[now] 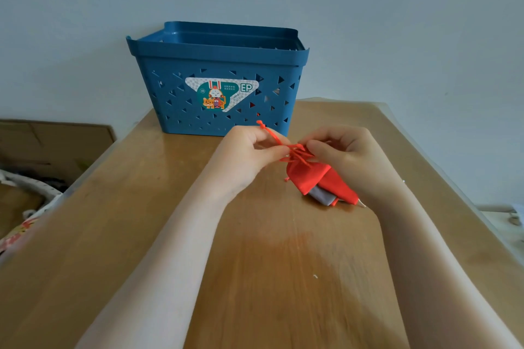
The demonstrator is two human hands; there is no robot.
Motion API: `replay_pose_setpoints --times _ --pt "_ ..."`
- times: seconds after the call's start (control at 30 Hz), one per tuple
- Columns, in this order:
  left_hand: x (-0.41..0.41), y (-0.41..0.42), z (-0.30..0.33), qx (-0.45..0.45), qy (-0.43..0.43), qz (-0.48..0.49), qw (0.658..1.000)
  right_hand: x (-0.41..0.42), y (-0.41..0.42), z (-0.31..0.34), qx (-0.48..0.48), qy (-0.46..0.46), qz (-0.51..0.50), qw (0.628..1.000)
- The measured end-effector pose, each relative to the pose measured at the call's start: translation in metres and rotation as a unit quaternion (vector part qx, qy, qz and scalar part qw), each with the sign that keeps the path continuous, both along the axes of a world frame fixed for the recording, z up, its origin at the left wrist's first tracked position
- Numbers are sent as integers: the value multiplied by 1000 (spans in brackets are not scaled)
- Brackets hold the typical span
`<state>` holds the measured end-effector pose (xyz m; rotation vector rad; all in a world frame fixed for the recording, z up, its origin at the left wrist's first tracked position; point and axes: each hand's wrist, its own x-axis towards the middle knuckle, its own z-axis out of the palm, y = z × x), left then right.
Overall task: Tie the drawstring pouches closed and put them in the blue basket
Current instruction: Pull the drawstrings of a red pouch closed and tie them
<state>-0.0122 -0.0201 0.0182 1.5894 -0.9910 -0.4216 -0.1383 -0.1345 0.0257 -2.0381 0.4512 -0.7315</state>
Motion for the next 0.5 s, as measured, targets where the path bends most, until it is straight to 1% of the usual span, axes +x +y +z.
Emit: replay_pose_setpoints --times 0.1,0.13,0.23,0.27,0.33,0.4,0.5 --pt "2 -4 -4 7 -129 69 989 2 4 2 44 6 8 999" --pt "1 -6 -6 -8 -169 89 982 4 6 3 56 9 8 998" --pt "-3 -12 -12 -110 -243 106 958 10 10 1 89 -9 -19 996" --pt "-4 -14 -14 -138 -258 104 950 11 11 1 95 -19 -26 995" --pt "-5 -16 -16 -175 -274 95 941 9 11 0 77 -14 -15 997" --pt "-5 -16 -16 -197 -282 87 935 6 11 1 53 -1 17 998" --pt "-5 -15 -15 -212 -269 75 937 5 11 1 63 -38 34 997"
